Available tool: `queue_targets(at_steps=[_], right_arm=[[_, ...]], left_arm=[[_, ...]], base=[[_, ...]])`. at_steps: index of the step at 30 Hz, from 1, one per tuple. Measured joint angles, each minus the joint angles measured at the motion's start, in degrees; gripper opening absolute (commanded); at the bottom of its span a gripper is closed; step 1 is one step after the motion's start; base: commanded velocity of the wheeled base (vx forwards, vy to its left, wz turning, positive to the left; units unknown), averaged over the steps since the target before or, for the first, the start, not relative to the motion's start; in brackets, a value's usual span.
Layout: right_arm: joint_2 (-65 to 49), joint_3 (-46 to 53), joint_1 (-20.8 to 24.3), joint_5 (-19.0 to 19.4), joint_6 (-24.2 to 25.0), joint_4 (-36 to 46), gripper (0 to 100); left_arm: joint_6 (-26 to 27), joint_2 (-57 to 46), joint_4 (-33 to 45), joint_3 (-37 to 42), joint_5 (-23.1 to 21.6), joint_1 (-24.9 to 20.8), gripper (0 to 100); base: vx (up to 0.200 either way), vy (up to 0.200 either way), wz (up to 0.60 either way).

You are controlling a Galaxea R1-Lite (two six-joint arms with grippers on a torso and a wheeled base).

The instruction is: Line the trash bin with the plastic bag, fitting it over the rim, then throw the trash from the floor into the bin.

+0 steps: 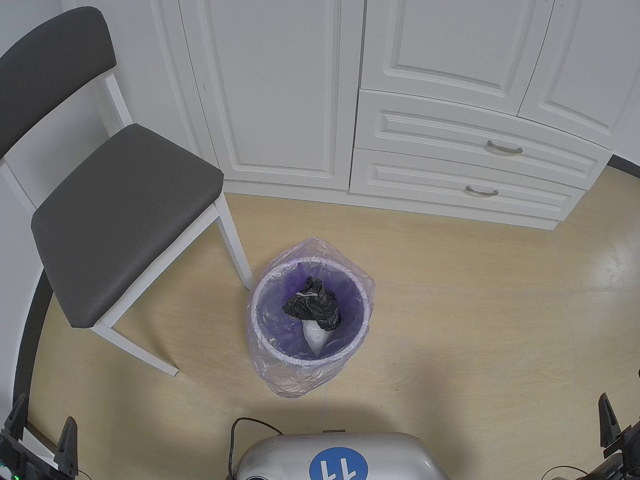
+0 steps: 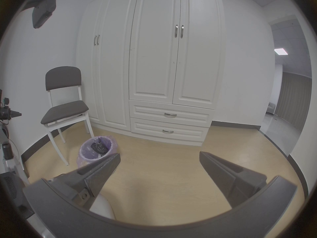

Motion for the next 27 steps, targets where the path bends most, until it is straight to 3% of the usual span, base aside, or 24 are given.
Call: queue_targets(at_steps=[10, 27], right_arm=[[0.05, -0.02, -0.06, 2.71, 2.71, 4.51, 100], [0.1, -0.02, 0.0, 2.24, 5.22, 4.45, 100]], left_arm=[[1.07, 0.02, 0.0, -0.02, -0.2, -0.06, 100], [1.17, 0.1, -0.02, -0.02, 0.02, 0.0, 100]], base=[[0.0, 0.0, 0.0], [0.0, 0.0, 0.0]])
